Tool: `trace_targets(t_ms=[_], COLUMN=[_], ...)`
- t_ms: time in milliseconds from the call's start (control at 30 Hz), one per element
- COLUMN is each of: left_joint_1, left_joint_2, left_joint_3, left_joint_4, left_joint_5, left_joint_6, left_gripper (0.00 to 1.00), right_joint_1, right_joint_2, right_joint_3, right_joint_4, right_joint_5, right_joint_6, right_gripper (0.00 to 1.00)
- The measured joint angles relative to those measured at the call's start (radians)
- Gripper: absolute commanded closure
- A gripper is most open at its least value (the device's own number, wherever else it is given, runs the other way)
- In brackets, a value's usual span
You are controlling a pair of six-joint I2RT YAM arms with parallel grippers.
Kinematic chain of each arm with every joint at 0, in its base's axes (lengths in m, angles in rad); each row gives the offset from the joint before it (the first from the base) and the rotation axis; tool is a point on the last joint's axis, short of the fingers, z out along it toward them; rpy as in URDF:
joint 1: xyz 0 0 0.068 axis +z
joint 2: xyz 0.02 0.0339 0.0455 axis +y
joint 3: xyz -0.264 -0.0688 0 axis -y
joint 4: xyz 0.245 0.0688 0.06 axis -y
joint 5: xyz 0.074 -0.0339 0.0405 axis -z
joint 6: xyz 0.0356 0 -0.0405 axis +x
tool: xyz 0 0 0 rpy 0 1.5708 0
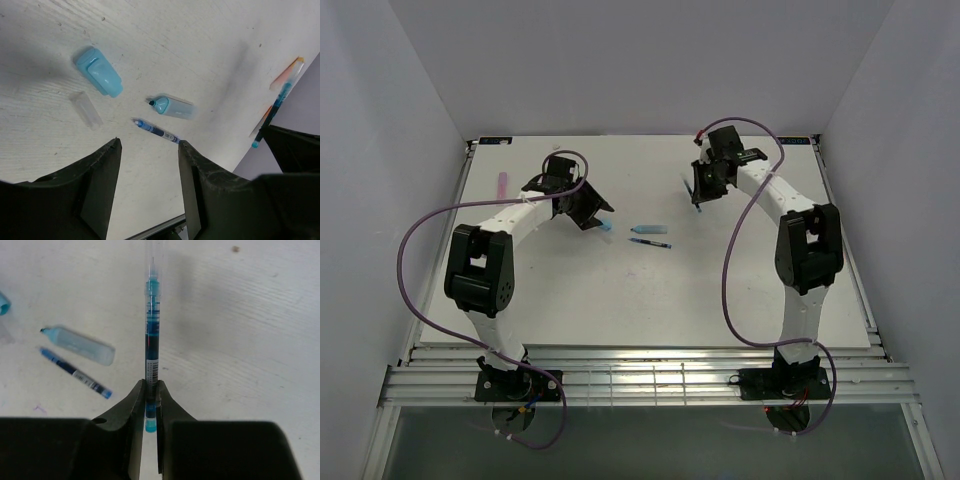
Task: Open the pen caps
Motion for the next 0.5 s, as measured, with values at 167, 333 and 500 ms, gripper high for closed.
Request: trace_targets(t_ms=[167,333,500], left_joint_1=[0.0,0.0,0.0], left_joint_2=[0.0,0.0,0.0], left_joint_3=[0.036,0.062,0.071], left_joint_4=[-0.011,-0.019,-0.023], left_joint_5=[0.019,0.05,0.083], left_joint_6=[-0.001,-0.01,-0.013], left_gripper=[0.37,0.34,0.34], right_joint_1=[0.083,0.162,0.218], right_joint_2=[-0.045,-0.095,-0.135], right_joint_3=[-0.037,-0.08,-0.093], right_joint_4=[-0.033,-0.058,-0.06], right_joint_5=[-0.072,-0.138,-0.209], right_joint_6=[-0.009,-0.01,-0.017], right_gripper=[0.92,0.92,0.92])
